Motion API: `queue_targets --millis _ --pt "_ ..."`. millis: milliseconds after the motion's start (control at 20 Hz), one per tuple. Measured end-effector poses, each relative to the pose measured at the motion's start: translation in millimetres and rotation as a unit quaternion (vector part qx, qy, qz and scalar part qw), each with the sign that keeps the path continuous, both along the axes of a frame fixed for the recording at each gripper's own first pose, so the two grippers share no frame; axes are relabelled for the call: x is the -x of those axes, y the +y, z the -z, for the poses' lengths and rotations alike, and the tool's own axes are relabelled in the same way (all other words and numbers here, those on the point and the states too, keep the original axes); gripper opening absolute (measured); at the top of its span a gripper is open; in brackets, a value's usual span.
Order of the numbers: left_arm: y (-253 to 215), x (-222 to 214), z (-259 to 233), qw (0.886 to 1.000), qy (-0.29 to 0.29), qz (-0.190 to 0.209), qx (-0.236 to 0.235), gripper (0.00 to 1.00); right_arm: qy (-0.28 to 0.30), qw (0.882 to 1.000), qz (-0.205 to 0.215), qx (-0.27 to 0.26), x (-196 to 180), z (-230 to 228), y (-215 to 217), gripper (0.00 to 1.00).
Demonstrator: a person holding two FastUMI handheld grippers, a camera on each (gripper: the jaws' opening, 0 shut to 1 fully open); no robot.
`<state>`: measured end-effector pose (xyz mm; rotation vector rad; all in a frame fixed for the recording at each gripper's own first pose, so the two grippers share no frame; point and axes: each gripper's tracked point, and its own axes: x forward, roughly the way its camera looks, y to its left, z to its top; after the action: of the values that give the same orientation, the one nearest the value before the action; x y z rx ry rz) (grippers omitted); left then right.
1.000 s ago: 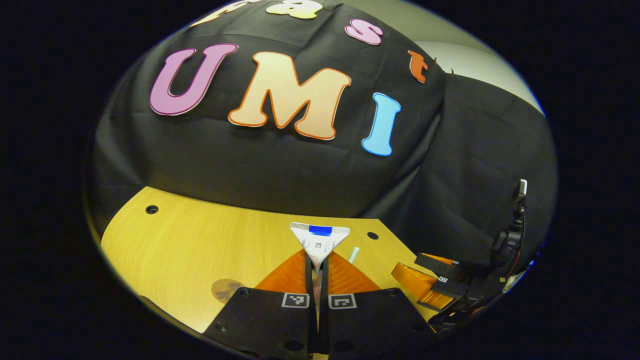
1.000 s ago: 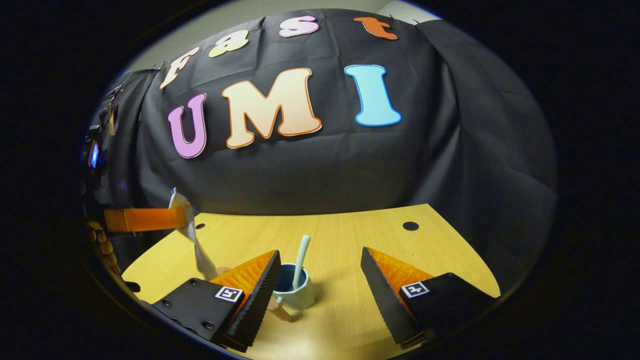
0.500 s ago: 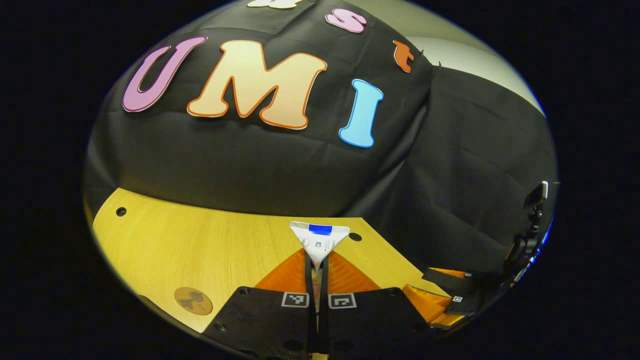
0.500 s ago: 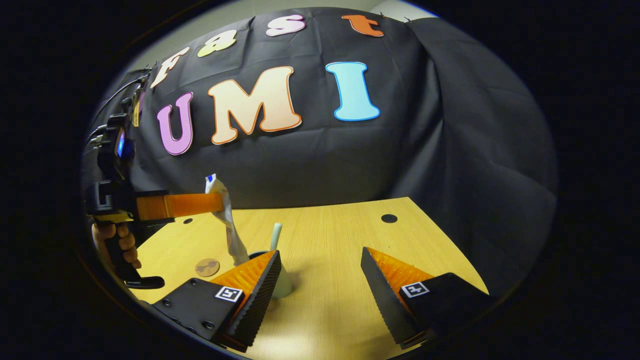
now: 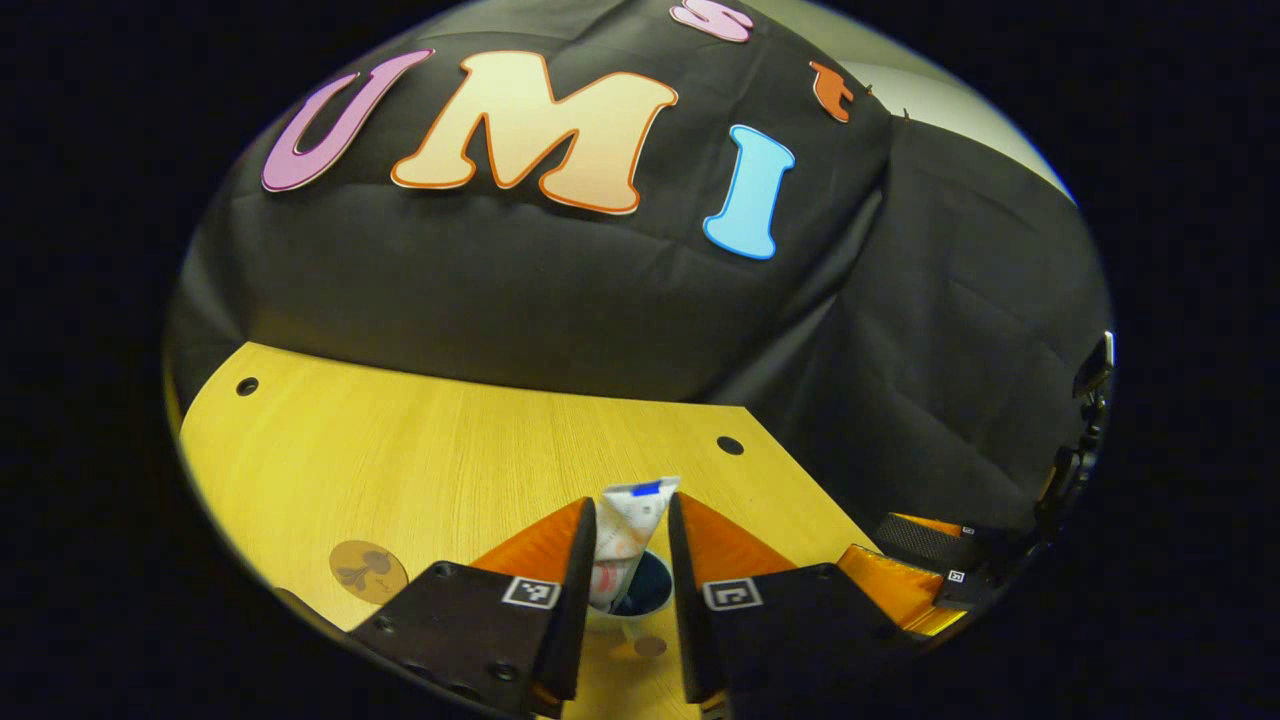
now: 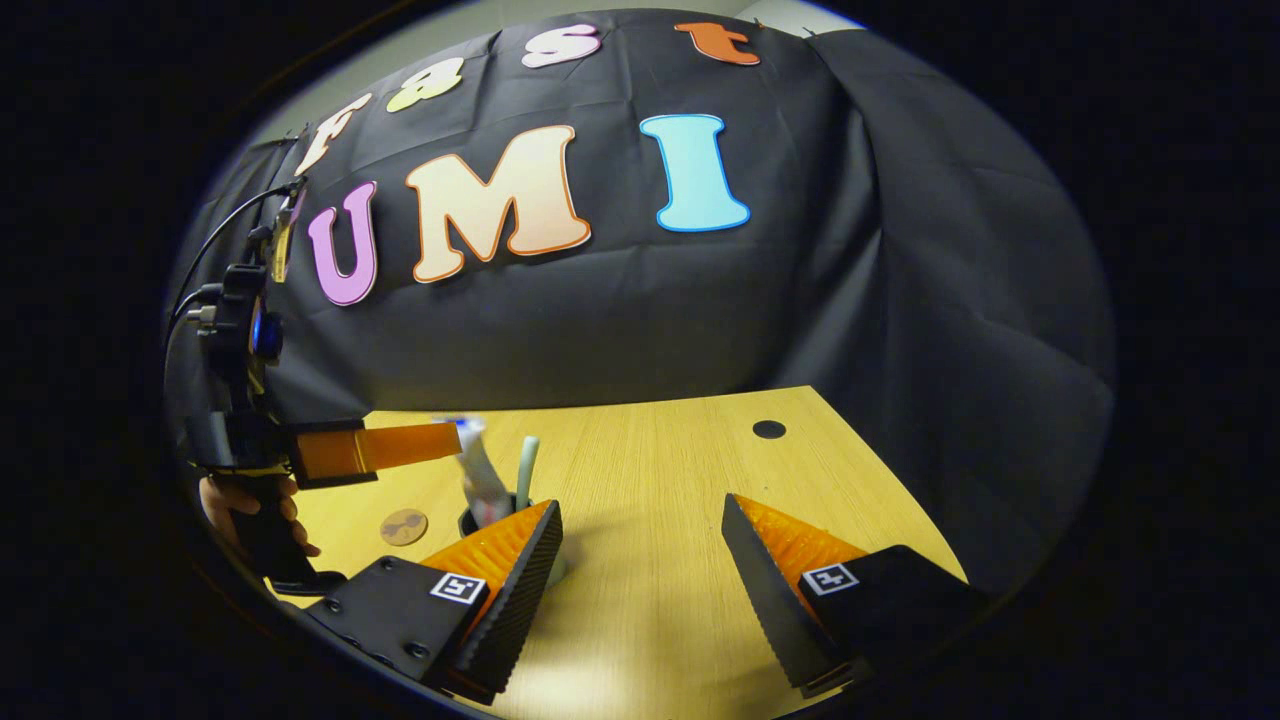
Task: Put the toothbrush and toothpaste on the desktop into the cup, then pick up the cup and place it on the coaster on the desktop.
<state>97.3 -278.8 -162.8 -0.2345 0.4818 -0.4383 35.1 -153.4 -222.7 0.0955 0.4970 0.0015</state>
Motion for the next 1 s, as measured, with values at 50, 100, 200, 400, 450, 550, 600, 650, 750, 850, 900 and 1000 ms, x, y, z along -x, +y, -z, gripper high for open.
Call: queue_targets --millis 50,100,200,400,450,550,600,650,750,850,900,1000 --pt "5 0 -5 1.000 -0.009 -0.009 -0.005 0.45 0.002 1.000 -0.005 -0.003 -1 1 3 0.99" --pt "11 3 -7 1.000 -0.014 -0.018 -0.010 0.63 0.005 1.000 -0.011 -0.006 -1 1 7 0.99" --pt "25 9 -7 0.999 -0.015 -0.035 -0.017 0.99 0.014 0.999 -0.027 -0.015 -3 3 19 0.99" --pt "72 22 -14 0.995 -0.036 -0.085 -0.046 0.95 0.050 0.996 -0.067 -0.036 -2 11 50 0.99" --pt "84 27 -15 0.993 -0.040 -0.096 -0.055 0.95 0.062 0.994 -0.080 -0.040 -2 13 60 0.99" --pt "109 35 -16 0.990 -0.045 -0.115 -0.065 0.95 0.092 0.990 -0.098 -0.038 1 23 75 0.98" --pt "120 40 -16 0.989 -0.046 -0.121 -0.068 0.95 0.109 0.988 -0.105 -0.035 2 28 81 0.98" --pt "130 43 -15 0.988 -0.044 -0.128 -0.072 0.95 0.125 0.986 -0.109 -0.034 3 31 87 0.98" --pt "152 51 -14 0.987 -0.039 -0.135 -0.083 0.95 0.159 0.980 -0.116 -0.041 8 39 102 0.96" --pt "175 54 -16 0.983 -0.046 -0.147 -0.096 0.95 0.199 0.971 -0.123 -0.042 10 52 115 0.98" --pt "186 58 -17 0.982 -0.047 -0.151 -0.100 0.95 0.218 0.967 -0.125 -0.040 12 59 119 0.95" --pt "206 62 -17 0.980 -0.052 -0.160 -0.107 0.95 0.260 0.957 -0.124 -0.032 14 75 123 0.95"
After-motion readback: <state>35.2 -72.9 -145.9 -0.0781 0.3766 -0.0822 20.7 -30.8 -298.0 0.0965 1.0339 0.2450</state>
